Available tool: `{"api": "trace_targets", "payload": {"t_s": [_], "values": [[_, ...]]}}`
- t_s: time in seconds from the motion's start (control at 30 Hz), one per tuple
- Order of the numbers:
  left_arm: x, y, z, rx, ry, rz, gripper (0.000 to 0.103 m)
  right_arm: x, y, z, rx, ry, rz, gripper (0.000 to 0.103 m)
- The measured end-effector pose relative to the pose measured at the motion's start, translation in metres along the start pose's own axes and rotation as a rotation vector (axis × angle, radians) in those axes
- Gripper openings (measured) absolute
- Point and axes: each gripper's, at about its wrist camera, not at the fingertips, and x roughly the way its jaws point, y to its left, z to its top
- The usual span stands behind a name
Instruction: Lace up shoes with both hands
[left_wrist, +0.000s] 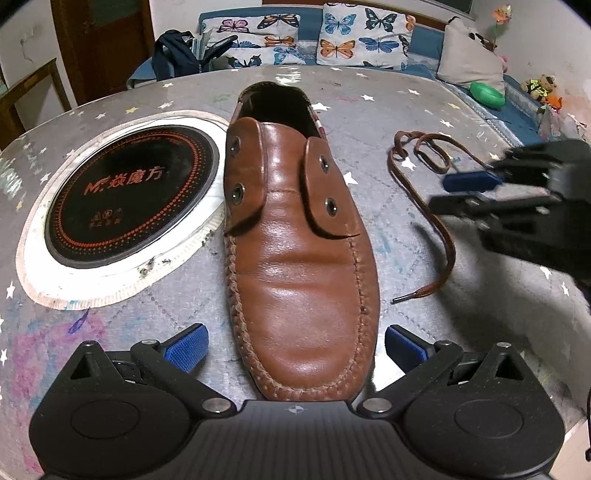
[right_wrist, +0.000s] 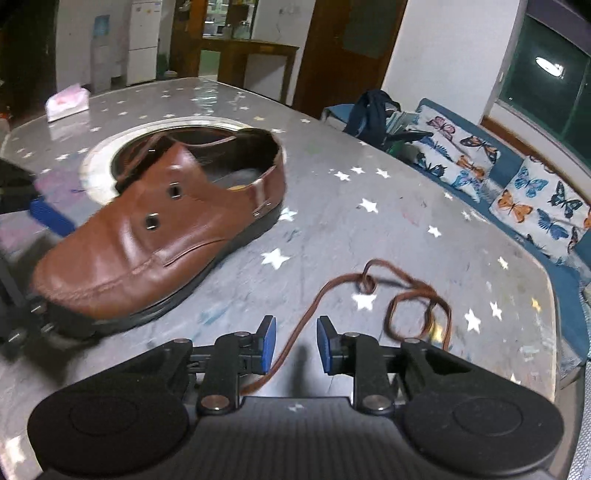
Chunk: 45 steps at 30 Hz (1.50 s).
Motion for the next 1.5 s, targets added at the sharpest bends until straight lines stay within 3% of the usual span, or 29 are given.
{"api": "trace_targets", "payload": {"t_s": [0.33, 0.53, 0.73, 0.83, 1.03, 1.27, 1.5], "values": [[-0.002, -0.004, -0.002, 0.023, -0.003, -0.013, 0.103, 0.032, -0.027, 0.004, 0.087, 0.031, -0.045, 0.023], [0.000, -0.006, -0.002, 0.032, -0.001, -0.019, 0.103, 0.019, -0.044, -0.015, 0.158, 0.058, -0.076, 0.023], [0.001, -0.006, -0.002, 0.039, -0.001, -0.013, 0.103, -0.008, -0.043, -0.035, 0.152, 0.074, -0.079, 0.023], [0.001, -0.005, -0.001, 0.037, -0.003, -0.012, 0.103, -0.028, -0.037, -0.036, 0.135, 0.044, -0.059, 0.024], [-0.001, -0.005, -0.001, 0.035, -0.012, -0.010, 0.103, -0.044, 0.000, -0.035, 0.003, 0.069, 0.110, 0.024], [-0.011, -0.002, -0.003, 0.067, -0.050, -0.016, 0.103, -0.022, 0.021, -0.035, -0.059, 0.092, 0.137, 0.023], [-0.016, -0.001, -0.004, 0.136, -0.116, -0.045, 0.103, -0.023, 0.025, -0.035, -0.076, 0.120, 0.158, 0.003]]}}
